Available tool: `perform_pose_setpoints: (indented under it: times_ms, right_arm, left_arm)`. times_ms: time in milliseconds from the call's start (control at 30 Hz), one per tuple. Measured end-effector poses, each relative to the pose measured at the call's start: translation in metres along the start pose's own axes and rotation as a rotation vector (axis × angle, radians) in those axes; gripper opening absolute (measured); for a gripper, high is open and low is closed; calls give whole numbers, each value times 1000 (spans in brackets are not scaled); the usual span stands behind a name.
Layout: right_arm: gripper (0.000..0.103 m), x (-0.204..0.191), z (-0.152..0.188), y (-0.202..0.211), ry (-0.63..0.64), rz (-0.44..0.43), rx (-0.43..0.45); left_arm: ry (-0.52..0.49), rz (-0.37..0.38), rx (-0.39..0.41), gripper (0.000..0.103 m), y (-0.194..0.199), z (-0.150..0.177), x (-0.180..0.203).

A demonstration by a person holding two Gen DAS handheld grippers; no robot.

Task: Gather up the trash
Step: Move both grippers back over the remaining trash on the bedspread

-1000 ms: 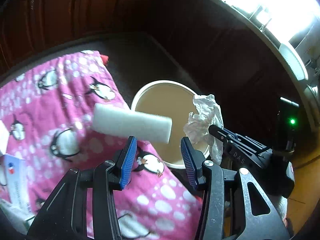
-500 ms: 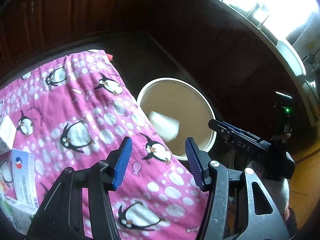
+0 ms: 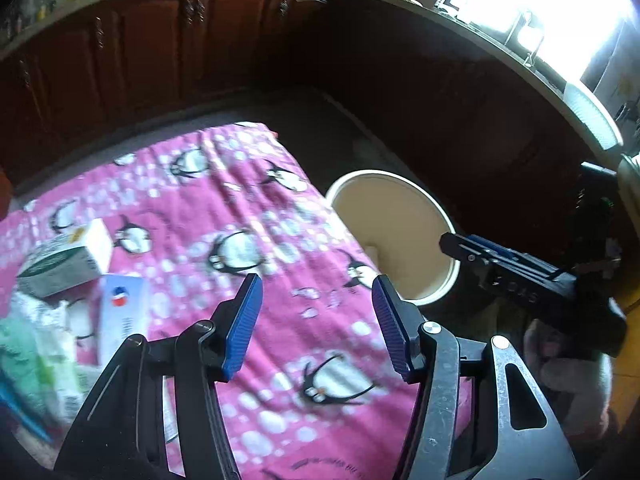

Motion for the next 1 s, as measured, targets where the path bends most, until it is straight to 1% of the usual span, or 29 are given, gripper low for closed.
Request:
perform_pose_setpoints:
  times_ms: [33, 167, 333, 533, 700, 867, 1000]
  right_arm:
    - [45, -4, 0, 3, 6, -5, 3]
    - [55, -36, 2, 15, 54, -39, 20]
    - [56, -72, 8, 27, 96, -99, 25]
    - [57, -116, 20, 34, 159, -177, 10]
    - [58, -153, 33, 36, 220, -250, -18]
    - [58, -186, 50, 32, 289, -297, -53]
    - [59, -212, 60, 26, 328, -342, -81]
  left_arm:
    - [-1, -9, 6, 56, 5, 1, -2]
    - [5, -36, 37, 59, 25, 8, -15]
    - [15, -54, 66, 61, 49, 22, -29]
    - [45, -75, 89, 62, 83, 46, -57]
    - [104, -106, 88, 62, 112, 74, -97]
    - [182, -180, 82, 62, 146, 107, -150]
    - [242, -239, 61, 63, 161, 134, -190]
Point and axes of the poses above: each gripper's, at about its wrist camera, not at the fingertips, and y roughly against the way its jaws point, x to its right, z to its underside, the point moved 5 cm from there along -y, roughly the way its jaws point, and after that the axes turned 1 degree about z, right-handed, at the moved point
